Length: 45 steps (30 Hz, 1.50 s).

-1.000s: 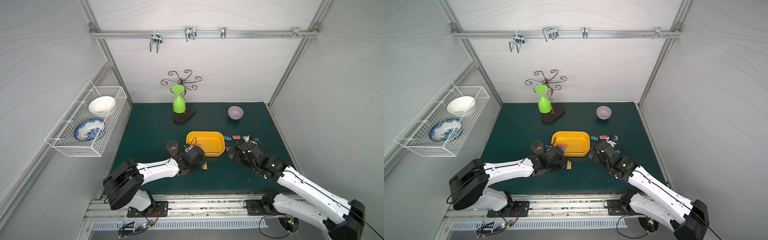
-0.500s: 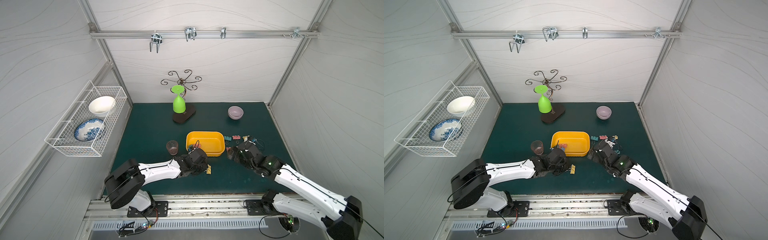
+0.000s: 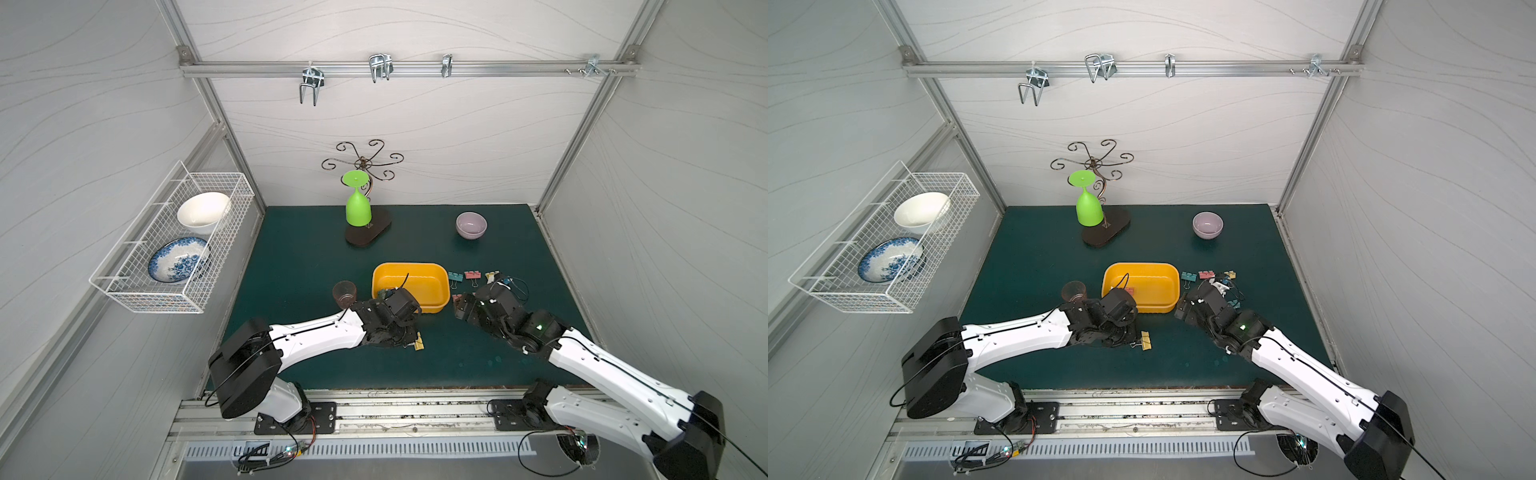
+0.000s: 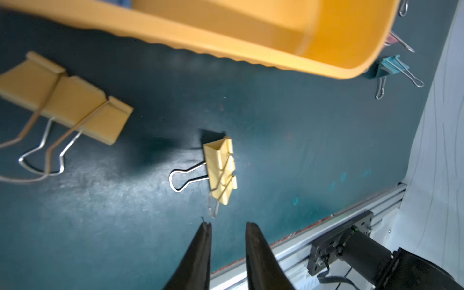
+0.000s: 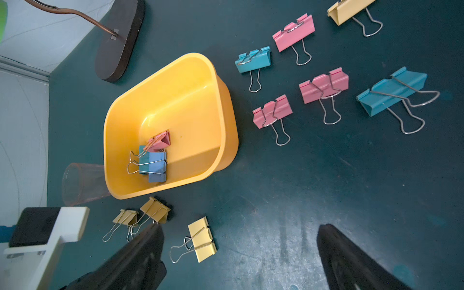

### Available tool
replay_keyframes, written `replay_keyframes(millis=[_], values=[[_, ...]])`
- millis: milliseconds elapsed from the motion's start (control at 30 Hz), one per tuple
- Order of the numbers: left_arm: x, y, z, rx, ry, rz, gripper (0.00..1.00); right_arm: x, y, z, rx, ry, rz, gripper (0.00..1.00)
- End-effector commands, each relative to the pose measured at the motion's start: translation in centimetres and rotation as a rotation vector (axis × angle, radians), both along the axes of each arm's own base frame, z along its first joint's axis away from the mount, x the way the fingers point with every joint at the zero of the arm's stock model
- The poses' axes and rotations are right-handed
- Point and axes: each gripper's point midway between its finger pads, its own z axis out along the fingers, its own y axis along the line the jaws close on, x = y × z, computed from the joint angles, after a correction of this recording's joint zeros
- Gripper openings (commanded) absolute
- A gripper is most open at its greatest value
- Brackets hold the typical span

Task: Take out the binder clips from the storage box
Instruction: Place the binder clip at the center of the board.

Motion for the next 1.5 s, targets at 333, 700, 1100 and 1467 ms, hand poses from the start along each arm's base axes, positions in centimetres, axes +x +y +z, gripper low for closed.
replay_keyframes(millis=[333,700,1100,1467], values=[[0.5,-0.9,-2.5,-0.047,0.126,-0.078,0.16,-0.4,-0.8,0.1,-0.025,-0.007,-0.003,0.99],[2.4,-1.0,-0.1,-0.162,0.059,0.067,0.00,-0.4,-0.9,-0.1,-0.027,-0.003,-0.005,0.99],[5.8,0.7,0.0,-0.316,0.017,0.516,0.00,-0.6,-1.1,0.2,-0.031,-0.005,0.000,0.99],[6.4,0.5,-2.0,-0.335,0.030,0.630,0.00,-0.5,-1.4,0.4,-0.034,-0.016,-0.011,0.99]])
